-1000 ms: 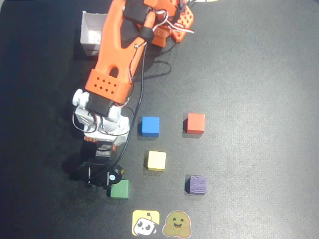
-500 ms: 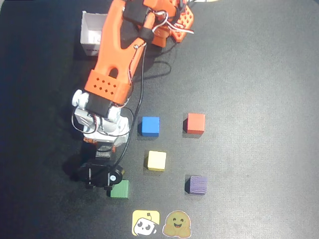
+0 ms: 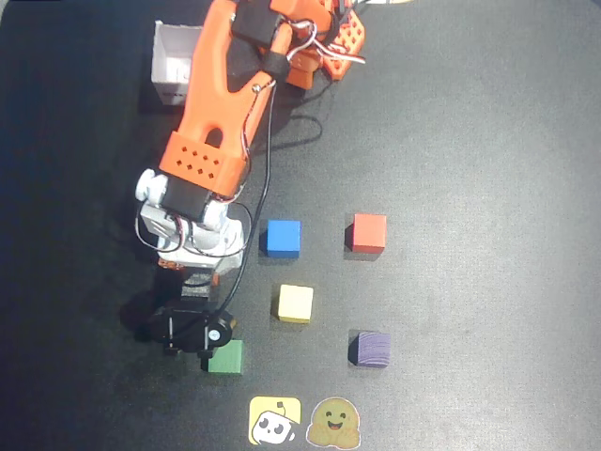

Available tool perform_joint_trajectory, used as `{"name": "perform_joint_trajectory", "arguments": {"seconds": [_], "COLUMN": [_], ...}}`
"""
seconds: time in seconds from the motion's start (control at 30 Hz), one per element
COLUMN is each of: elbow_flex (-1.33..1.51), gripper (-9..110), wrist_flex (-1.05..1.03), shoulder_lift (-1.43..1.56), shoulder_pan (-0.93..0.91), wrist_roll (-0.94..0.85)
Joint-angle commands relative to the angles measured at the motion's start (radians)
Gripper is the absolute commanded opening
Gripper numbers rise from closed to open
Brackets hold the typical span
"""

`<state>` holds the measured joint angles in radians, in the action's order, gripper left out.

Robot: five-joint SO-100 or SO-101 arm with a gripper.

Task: Put the orange cube on top of the yellow cube.

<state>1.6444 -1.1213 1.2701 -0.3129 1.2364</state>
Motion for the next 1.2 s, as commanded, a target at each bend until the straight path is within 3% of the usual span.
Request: {"name": "perform_joint_trajectory", "arguments": {"seconds": [0.0, 0.53, 1.17], "elbow_flex": [-0.097, -0.204, -0.186], "gripper": [4, 4, 4], "wrist_flex": [-0.055, -0.276, -0.255], "shoulder_lift": [0.080, 0.202, 0.230], "shoulder_pan": [0.017, 0.080, 0.285], "wrist_roll": [0.018, 0.124, 0.290]}}
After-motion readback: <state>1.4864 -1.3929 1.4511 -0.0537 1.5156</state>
